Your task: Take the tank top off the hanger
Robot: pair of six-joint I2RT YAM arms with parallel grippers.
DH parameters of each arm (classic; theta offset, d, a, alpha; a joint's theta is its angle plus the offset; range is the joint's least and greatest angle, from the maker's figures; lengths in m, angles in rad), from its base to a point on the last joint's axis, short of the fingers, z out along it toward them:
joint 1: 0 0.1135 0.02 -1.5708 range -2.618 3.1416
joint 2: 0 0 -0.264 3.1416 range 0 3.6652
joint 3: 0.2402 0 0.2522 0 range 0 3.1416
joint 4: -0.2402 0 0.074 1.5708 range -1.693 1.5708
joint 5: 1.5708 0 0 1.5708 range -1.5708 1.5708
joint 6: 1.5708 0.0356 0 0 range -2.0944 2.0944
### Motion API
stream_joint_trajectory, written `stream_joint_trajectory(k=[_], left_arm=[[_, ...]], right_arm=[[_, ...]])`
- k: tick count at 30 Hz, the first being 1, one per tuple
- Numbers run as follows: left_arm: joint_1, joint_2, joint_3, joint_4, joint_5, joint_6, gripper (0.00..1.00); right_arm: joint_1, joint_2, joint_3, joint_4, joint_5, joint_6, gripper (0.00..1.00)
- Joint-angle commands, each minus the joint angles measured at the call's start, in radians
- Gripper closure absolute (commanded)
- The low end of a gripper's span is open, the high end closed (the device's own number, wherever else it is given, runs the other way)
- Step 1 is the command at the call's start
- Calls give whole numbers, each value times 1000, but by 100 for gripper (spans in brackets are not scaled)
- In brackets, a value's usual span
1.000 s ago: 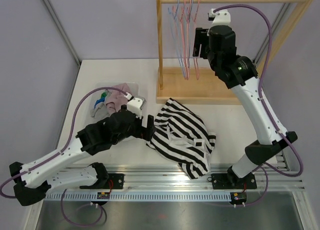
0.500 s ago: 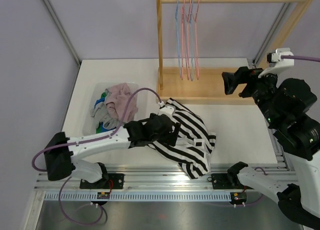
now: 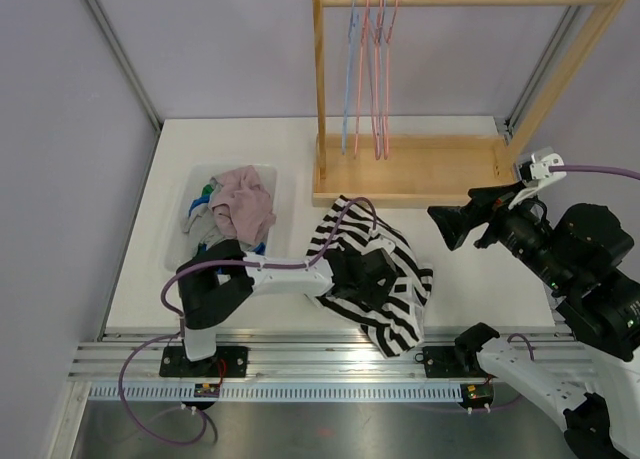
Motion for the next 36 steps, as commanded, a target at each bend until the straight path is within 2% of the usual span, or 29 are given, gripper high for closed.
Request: stream_joint_trajectory(k=[1, 2, 5, 6, 10, 15, 18, 26, 29, 31, 32, 36], left_arm=[[-2, 58, 18, 71, 74, 2, 6], [-2, 63, 12, 80, 86, 4, 14], [-2, 47, -17, 88, 83, 1, 82], [-2, 34, -34, 78, 54, -5, 100], [-2, -87, -60, -7, -69, -13, 100], [-1, -374, -58, -174, -295, -18, 100], [4, -512, -13, -283, -418, -19, 100], [64, -694, 223, -568, -626, 34, 100], [106, -727, 294, -623, -670, 68, 100], [197, -738, 360, -672, -692, 96, 100], [197, -740, 377, -685, -692, 102, 100], [396, -750, 423, -720, -675, 135, 100]], right_arm=[[4, -20, -10, 34, -79, 16, 0], [4, -22, -13, 36, -86, 18, 1], [4, -35, -24, 45, -99, 18, 1], [4, -44, -25, 49, -101, 18, 1], [4, -63, -32, 51, -100, 16, 1], [4, -81, -39, 51, -87, 10, 0], [4, -84, -41, 49, -83, 9, 0], [6, -89, -41, 59, -83, 6, 1], [4, -88, -36, 62, -81, 4, 1], [4, -88, -33, 63, -86, 6, 1], [4, -86, -32, 63, -87, 6, 1], [4, -84, -21, 63, -92, 4, 1]])
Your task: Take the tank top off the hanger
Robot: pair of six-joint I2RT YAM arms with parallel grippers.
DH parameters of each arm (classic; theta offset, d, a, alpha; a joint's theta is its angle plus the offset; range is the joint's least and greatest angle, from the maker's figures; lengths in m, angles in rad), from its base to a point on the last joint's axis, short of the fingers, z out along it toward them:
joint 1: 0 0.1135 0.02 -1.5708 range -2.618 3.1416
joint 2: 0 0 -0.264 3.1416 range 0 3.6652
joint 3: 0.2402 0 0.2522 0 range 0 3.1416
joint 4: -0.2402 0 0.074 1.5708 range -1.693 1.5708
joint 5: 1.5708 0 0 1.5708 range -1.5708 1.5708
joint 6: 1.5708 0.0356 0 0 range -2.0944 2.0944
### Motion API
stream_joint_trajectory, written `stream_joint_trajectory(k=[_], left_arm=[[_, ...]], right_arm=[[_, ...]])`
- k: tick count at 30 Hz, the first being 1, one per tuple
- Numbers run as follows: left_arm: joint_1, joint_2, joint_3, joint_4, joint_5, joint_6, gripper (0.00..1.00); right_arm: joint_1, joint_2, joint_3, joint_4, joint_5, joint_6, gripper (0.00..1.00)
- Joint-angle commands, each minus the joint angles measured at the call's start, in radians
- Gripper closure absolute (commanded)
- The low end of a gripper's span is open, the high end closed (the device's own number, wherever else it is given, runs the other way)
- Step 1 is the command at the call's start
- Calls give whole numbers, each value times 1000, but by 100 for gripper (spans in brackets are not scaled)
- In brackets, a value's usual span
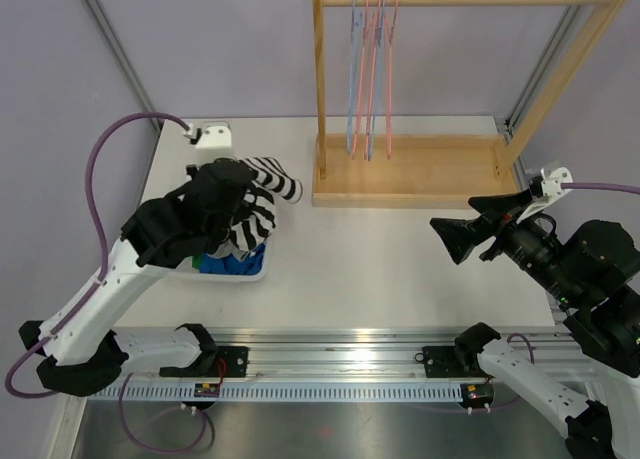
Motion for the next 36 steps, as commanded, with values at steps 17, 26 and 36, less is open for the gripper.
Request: stream_joint_trajectory(k=[17, 26, 36], left_arm=[[856, 565, -69, 154, 947, 178, 100], [899, 552, -55, 154, 908, 145, 91], [904, 294, 49, 65, 765, 103, 25]], right_arm=[[6, 55, -37, 134, -111, 17, 0], [4, 55, -77, 157, -145, 25, 1], [4, 67, -53, 73, -4, 37, 1]])
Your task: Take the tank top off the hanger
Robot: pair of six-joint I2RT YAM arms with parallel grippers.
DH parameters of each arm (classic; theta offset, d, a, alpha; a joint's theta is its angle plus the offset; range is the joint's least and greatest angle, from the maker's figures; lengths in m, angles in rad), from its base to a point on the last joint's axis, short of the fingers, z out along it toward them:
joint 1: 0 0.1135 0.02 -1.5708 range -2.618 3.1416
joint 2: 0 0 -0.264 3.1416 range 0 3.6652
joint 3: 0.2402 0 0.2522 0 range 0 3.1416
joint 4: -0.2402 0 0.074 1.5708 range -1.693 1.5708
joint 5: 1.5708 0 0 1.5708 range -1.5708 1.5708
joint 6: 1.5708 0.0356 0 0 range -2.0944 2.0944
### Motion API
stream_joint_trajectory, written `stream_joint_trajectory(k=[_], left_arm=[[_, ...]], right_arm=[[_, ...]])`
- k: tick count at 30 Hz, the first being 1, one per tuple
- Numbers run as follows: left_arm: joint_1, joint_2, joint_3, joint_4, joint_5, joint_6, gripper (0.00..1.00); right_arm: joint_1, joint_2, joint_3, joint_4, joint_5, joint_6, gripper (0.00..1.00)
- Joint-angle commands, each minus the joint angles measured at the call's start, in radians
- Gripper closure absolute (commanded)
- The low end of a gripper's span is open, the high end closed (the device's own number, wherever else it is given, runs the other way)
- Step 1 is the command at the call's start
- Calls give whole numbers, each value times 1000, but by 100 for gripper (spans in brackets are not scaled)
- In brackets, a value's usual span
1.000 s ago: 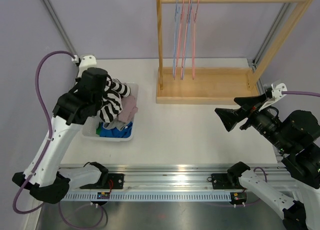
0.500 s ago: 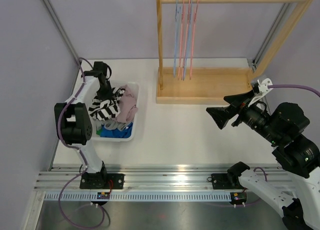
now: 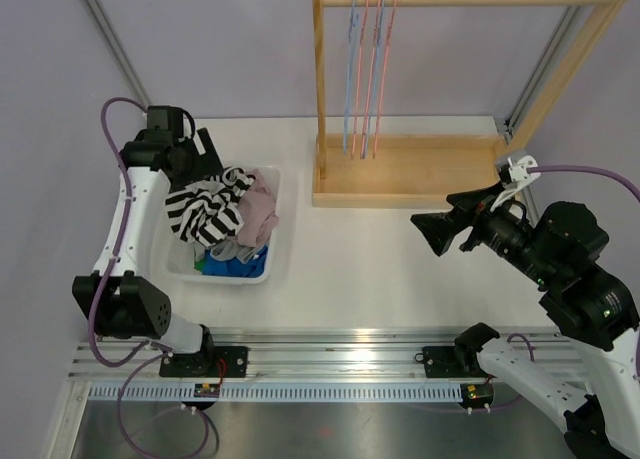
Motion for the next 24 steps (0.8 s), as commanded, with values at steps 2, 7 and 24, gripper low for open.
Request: stream_joint_trajectory(k=[2, 7, 24], left_arm=[[1, -133, 109, -51, -86, -13, 1], [3, -360, 97, -25, -16, 72, 1], [-202, -998, -260, -37, -158, 210, 1]], right_arm=[[4, 22, 39, -43, 152, 40, 1], [4, 27, 54, -110, 324, 83, 1], [4, -14, 10, -317, 674, 39, 1]])
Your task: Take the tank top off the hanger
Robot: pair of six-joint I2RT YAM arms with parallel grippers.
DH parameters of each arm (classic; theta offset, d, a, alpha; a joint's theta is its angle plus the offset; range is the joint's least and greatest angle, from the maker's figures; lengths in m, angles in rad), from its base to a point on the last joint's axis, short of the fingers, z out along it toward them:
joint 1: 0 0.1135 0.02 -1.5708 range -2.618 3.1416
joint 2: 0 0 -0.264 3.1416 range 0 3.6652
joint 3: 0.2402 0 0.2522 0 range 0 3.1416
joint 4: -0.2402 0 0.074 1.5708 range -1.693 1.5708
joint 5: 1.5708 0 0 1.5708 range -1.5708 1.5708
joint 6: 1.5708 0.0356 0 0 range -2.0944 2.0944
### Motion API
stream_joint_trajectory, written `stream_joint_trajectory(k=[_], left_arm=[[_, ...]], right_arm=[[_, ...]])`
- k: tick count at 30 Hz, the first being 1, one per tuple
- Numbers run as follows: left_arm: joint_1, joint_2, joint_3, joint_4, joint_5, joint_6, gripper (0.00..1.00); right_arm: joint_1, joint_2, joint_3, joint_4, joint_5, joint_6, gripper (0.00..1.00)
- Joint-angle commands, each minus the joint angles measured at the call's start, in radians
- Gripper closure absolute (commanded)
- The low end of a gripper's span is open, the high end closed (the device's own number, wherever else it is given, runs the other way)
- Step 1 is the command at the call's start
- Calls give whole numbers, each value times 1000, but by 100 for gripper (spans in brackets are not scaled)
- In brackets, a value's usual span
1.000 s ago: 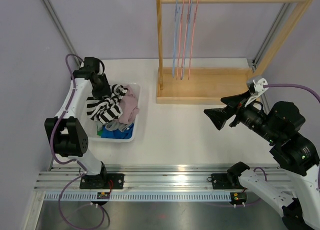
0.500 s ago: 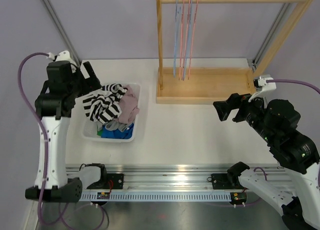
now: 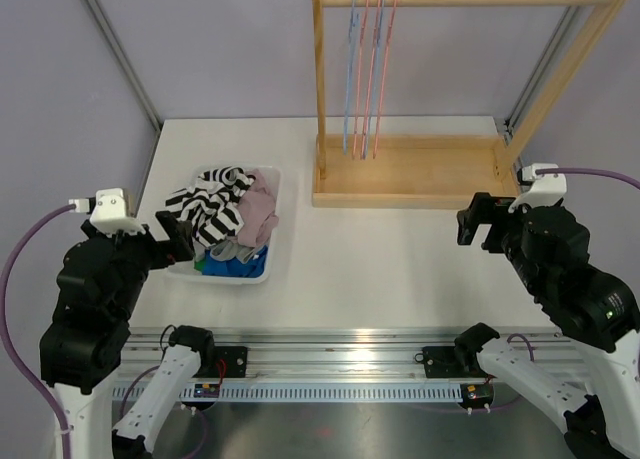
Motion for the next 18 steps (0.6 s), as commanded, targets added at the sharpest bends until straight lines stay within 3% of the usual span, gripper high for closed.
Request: stream_joint_trajectory(k=[1, 11, 18], left_arm=[[-44, -53, -67, -7, -84, 34, 1], [-69, -177, -223, 48, -62, 28, 1], [-69, -188, -245, 70, -51, 28, 1]], right_arm=[[6, -36, -16, -35, 75, -22, 0], [4, -144, -155, 23, 62, -39, 1], [4, -156, -194, 77, 53, -44, 0]])
